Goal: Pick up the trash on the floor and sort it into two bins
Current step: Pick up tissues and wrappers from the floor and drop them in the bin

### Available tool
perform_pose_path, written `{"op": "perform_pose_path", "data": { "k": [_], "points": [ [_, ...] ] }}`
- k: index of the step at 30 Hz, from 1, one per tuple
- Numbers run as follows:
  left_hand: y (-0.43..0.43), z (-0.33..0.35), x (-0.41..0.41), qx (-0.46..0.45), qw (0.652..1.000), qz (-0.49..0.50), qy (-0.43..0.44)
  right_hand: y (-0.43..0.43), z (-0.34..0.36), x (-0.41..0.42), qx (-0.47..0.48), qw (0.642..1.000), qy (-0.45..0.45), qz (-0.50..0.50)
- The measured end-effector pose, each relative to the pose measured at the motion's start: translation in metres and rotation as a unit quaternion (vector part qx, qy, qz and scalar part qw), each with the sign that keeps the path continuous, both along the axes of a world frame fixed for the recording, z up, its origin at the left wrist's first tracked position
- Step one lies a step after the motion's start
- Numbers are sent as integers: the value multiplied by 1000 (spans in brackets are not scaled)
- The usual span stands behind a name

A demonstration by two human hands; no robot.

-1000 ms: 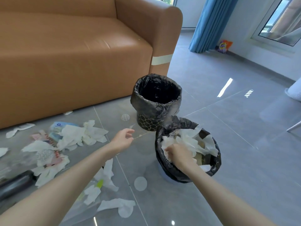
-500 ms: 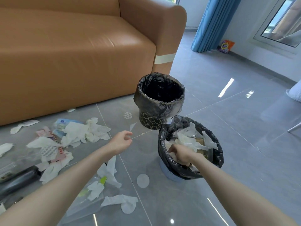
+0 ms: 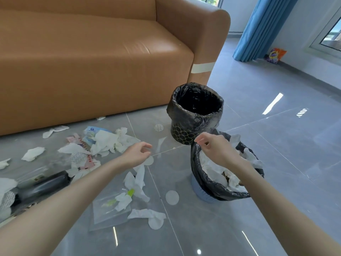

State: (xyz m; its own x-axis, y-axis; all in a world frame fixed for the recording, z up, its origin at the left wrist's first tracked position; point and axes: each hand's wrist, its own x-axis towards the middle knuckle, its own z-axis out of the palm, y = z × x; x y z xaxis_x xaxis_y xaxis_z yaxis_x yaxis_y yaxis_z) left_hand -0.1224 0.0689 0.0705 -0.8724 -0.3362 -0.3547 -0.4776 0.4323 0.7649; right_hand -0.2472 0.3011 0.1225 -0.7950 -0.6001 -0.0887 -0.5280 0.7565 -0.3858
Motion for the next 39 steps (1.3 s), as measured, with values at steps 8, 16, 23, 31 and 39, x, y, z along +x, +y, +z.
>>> {"op": "perform_pose_path", "data": {
  "k": [8, 16, 23, 31, 39],
  "points": [
    [-24, -64, 64, 69, 991, 111, -41, -31, -74, 61, 49, 994, -55, 85],
    [-35, -155, 116, -66, 991, 55, -103, -52, -204, 121, 158, 953, -200, 165],
    [-31, -206, 142, -176, 973, -71, -134, -58, -262, 148, 187, 954, -147, 185],
    [-21, -222, 127, -266, 923, -195, -198, -46, -281, 141, 116, 970, -164, 140],
    [-15, -225, 134, -267, 937, -156, -164, -46, -284, 138, 139, 965, -192, 110]
  ]
}}
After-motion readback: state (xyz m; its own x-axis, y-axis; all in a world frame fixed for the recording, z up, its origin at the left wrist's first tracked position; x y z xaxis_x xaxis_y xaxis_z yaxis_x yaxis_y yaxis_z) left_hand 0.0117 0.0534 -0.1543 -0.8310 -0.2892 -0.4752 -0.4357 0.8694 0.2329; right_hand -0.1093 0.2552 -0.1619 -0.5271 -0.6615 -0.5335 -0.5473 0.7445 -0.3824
